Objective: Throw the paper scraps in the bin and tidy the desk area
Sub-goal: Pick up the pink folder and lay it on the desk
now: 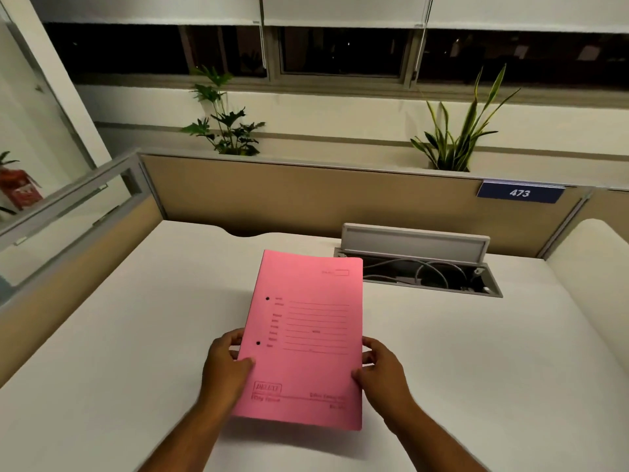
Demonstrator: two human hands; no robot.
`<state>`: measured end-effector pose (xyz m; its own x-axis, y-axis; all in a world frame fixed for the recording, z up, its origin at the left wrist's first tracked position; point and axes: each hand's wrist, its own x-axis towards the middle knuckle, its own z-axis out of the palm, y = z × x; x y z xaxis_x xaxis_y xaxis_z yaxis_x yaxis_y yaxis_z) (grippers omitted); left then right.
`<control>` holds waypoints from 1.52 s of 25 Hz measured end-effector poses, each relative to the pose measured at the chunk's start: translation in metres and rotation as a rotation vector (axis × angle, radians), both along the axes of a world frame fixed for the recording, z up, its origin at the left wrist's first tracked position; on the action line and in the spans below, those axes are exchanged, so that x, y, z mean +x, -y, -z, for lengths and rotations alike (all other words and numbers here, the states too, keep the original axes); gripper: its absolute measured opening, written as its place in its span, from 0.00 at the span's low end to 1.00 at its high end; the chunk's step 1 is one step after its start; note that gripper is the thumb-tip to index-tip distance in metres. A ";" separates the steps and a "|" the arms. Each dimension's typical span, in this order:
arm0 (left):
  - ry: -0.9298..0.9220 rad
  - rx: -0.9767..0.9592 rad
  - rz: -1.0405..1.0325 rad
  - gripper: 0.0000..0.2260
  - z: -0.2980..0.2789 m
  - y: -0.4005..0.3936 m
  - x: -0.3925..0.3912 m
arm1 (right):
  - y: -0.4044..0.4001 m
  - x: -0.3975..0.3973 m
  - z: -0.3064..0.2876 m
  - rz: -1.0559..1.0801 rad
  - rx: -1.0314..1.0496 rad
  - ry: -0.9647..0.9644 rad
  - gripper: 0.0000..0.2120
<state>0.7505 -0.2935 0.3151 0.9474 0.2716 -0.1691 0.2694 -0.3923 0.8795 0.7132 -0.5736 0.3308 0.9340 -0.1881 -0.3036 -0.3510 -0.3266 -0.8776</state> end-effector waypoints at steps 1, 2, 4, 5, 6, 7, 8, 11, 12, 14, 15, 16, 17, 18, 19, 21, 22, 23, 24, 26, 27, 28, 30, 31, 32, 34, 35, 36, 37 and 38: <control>-0.015 0.011 -0.013 0.21 0.005 -0.003 0.008 | -0.003 0.012 0.004 -0.006 -0.006 -0.011 0.29; -0.034 0.014 -0.027 0.22 0.009 -0.004 0.015 | -0.004 0.022 0.007 -0.007 -0.005 -0.021 0.29; -0.060 0.017 -0.054 0.23 0.013 -0.006 0.027 | -0.008 0.040 0.013 -0.017 0.000 -0.035 0.30; -0.062 0.019 -0.067 0.24 0.013 -0.008 0.032 | -0.010 0.048 0.015 -0.028 0.010 -0.040 0.30; -0.058 0.020 -0.081 0.25 0.012 -0.009 0.037 | -0.011 0.056 0.017 -0.036 0.023 -0.044 0.29; -0.053 0.022 -0.100 0.25 0.010 -0.009 0.044 | -0.012 0.066 0.017 -0.042 0.030 -0.050 0.29; -0.054 0.023 -0.122 0.25 0.009 -0.008 0.049 | -0.012 0.076 0.018 -0.050 0.031 -0.057 0.30; -0.066 0.035 -0.164 0.23 0.004 -0.005 0.064 | -0.010 0.102 0.020 -0.086 0.031 -0.062 0.30; -0.061 0.044 -0.176 0.23 0.003 -0.004 0.070 | -0.008 0.111 0.021 -0.100 0.026 -0.060 0.30; -0.054 0.061 -0.196 0.23 0.003 0.000 0.081 | -0.006 0.128 0.021 -0.118 0.017 -0.053 0.30; -0.051 0.066 -0.202 0.23 0.003 0.003 0.086 | -0.005 0.135 0.022 -0.127 0.013 -0.048 0.30; -0.049 0.069 -0.214 0.23 0.004 0.005 0.092 | -0.004 0.143 0.024 -0.142 0.005 -0.045 0.29; -0.046 0.074 -0.224 0.22 0.006 0.007 0.097 | -0.004 0.151 0.027 -0.154 -0.004 -0.044 0.29; -0.043 0.087 -0.228 0.22 0.007 0.008 0.103 | -0.005 0.159 0.029 -0.159 -0.010 -0.047 0.29; -0.045 0.104 -0.223 0.22 0.008 0.008 0.110 | -0.007 0.166 0.033 -0.160 -0.015 -0.051 0.29; -0.053 0.137 -0.204 0.23 0.014 0.007 0.122 | -0.011 0.177 0.040 -0.163 -0.037 -0.042 0.32; -0.055 0.149 -0.191 0.23 0.017 0.006 0.128 | -0.013 0.180 0.043 -0.163 -0.048 -0.029 0.33; -0.059 0.154 -0.175 0.24 0.021 0.004 0.135 | -0.015 0.184 0.047 -0.161 -0.060 -0.019 0.34; -0.068 0.154 -0.156 0.24 0.025 0.002 0.144 | -0.018 0.190 0.052 -0.160 -0.078 -0.014 0.33; -0.097 0.153 -0.108 0.25 0.034 -0.002 0.164 | -0.026 0.200 0.064 -0.149 -0.135 -0.022 0.30; -0.110 0.152 -0.084 0.26 0.040 -0.004 0.174 | -0.030 0.206 0.069 -0.139 -0.172 -0.032 0.29; -0.119 0.148 -0.062 0.26 0.046 -0.005 0.183 | -0.033 0.212 0.073 -0.132 -0.211 -0.043 0.28; -0.128 0.135 -0.014 0.28 0.057 -0.007 0.200 | -0.038 0.227 0.077 -0.137 -0.300 -0.057 0.30; -0.130 0.129 0.002 0.29 0.061 -0.009 0.207 | -0.040 0.233 0.076 -0.153 -0.339 -0.063 0.31; -0.129 0.127 0.015 0.29 0.066 -0.011 0.217 | -0.043 0.241 0.076 -0.170 -0.376 -0.070 0.32; -0.125 0.161 0.044 0.29 0.071 -0.014 0.233 | -0.045 0.255 0.075 -0.206 -0.450 -0.069 0.35; -0.127 0.208 0.071 0.30 0.073 -0.014 0.241 | -0.045 0.262 0.076 -0.218 -0.494 -0.063 0.36; -0.128 0.274 0.103 0.30 0.075 -0.015 0.248 | -0.045 0.268 0.077 -0.227 -0.543 -0.059 0.36; -0.128 0.347 0.140 0.30 0.076 -0.017 0.256 | -0.046 0.273 0.078 -0.236 -0.592 -0.055 0.37; -0.129 0.416 0.175 0.31 0.077 -0.019 0.263 | -0.048 0.278 0.079 -0.246 -0.642 -0.053 0.37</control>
